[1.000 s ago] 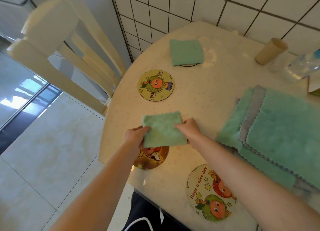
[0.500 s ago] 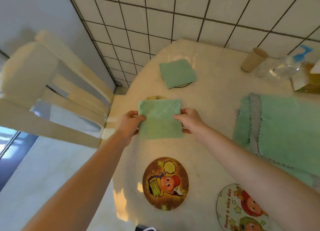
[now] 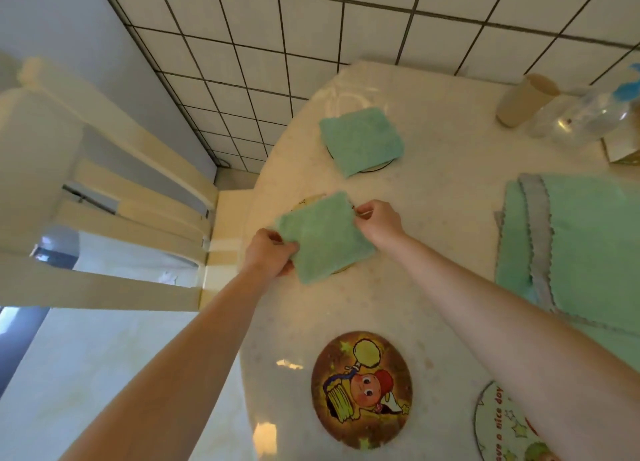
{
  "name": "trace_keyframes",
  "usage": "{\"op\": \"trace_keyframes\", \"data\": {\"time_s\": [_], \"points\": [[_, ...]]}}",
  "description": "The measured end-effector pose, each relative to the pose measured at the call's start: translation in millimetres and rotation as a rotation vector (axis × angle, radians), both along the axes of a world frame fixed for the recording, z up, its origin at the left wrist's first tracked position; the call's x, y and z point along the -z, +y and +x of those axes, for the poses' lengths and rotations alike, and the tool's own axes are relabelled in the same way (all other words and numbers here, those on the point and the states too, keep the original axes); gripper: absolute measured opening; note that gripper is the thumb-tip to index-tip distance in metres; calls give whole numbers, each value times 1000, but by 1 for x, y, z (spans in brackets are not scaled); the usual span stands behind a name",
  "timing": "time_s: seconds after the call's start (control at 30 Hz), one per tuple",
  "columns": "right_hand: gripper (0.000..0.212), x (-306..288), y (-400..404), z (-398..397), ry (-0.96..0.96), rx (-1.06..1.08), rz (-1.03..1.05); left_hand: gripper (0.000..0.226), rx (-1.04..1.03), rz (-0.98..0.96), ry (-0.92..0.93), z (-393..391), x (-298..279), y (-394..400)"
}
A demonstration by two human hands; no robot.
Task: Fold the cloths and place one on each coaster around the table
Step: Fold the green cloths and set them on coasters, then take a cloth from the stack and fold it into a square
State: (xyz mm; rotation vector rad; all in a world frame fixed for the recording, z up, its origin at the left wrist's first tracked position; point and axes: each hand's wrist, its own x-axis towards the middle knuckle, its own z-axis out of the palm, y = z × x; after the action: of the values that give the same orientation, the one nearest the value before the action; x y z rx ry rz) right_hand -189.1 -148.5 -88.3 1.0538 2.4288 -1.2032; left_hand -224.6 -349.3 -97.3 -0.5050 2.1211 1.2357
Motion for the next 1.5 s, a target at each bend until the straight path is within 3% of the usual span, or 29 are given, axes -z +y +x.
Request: {"op": "trace_keyframes", "data": {"time_s": [0.23, 0.5, 0.73, 0.9, 1.0, 1.2, 1.4, 1.5], "points": [[26, -2, 23, 26, -17, 82, 8, 61, 184, -235, 291, 0, -17, 3], [27, -22, 80, 90, 80, -112, 141, 40, 360, -192, 456, 45, -43, 72], [24, -33, 176, 182, 228, -214, 331, 31, 515, -111, 554, 140, -44, 177], [16, -27, 246, 251, 238, -313, 479, 33, 944, -162, 615, 210, -34, 257], [16, -18, 276, 285, 202, -405, 537, 38, 1222, -174, 770, 242, -28, 295], [33, 0, 299, 322, 170, -654, 744, 44, 1424, -252, 1080, 257, -12, 339], [18, 18, 310, 325, 230, -648, 797, 41, 1458, -257, 1022, 240, -3, 358], [17, 14, 311, 321, 246, -568, 691, 38, 1464, -265, 948, 235, -6, 365]]}}
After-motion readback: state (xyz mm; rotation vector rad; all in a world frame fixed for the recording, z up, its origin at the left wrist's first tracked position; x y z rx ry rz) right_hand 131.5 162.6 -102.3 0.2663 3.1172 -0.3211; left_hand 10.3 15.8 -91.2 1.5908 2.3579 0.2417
